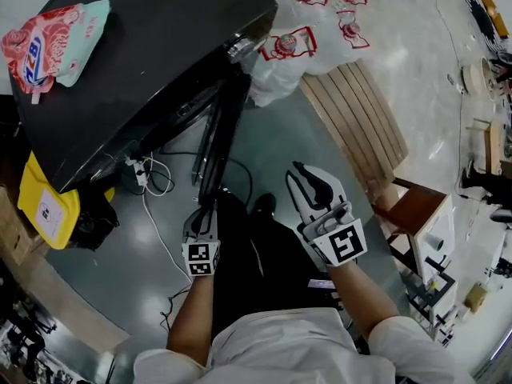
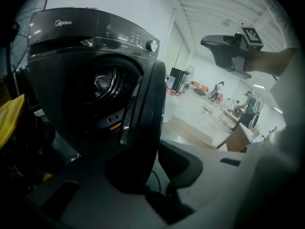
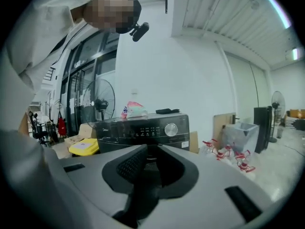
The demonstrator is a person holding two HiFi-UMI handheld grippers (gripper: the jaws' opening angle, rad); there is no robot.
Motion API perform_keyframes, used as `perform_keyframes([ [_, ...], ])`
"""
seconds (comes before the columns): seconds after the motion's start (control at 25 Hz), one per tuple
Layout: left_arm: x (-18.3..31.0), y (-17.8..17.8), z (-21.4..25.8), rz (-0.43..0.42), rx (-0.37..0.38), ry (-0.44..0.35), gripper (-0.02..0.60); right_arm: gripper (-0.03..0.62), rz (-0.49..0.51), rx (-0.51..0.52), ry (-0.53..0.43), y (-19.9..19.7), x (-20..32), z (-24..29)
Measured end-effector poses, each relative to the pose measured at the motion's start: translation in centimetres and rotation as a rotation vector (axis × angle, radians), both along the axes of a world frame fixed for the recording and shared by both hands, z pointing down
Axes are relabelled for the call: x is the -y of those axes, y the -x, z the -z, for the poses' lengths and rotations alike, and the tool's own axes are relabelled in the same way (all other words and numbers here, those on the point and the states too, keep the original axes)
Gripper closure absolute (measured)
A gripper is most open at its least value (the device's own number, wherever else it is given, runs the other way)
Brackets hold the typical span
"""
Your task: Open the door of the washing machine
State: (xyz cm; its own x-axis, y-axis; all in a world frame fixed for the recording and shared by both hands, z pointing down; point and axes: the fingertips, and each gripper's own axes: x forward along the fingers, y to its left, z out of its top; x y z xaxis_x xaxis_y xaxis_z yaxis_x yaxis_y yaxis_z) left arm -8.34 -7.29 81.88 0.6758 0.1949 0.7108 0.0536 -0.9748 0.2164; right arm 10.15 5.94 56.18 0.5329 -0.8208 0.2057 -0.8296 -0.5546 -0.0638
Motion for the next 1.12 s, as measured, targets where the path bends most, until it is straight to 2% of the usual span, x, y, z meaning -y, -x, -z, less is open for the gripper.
perform_keyframes([
  [0.4,-12.6,-1.3,-0.3,0.012,0.021,0.081,0.482,0.513,-0.083,-0.006,-0.023,1.9,-9.2,-0.2],
  [0.56,-17.4,-2.6,-0.5,0.039,0.015,0.187,0.465,0.513,-0.114,-0.002,-0.017,3.2,-11.9,-0.3],
  [0.8,-24.3,-5.6,-0.1,-0.070,0.006,0.272,0.471,0.513,-0.215,0.004,-0.001,4.1,-16.4,-0.4],
  [1.0,-29.3,-8.7,0.0,-0.098,-0.009,0.347,0.471,0.513,-0.320,0.004,-0.003,4.6,-20.8,-0.4],
  [1.12,-32.0,-10.7,0.1,-0.087,-0.016,0.383,0.478,0.513,-0.369,0.007,-0.001,5.2,-23.3,-0.9],
])
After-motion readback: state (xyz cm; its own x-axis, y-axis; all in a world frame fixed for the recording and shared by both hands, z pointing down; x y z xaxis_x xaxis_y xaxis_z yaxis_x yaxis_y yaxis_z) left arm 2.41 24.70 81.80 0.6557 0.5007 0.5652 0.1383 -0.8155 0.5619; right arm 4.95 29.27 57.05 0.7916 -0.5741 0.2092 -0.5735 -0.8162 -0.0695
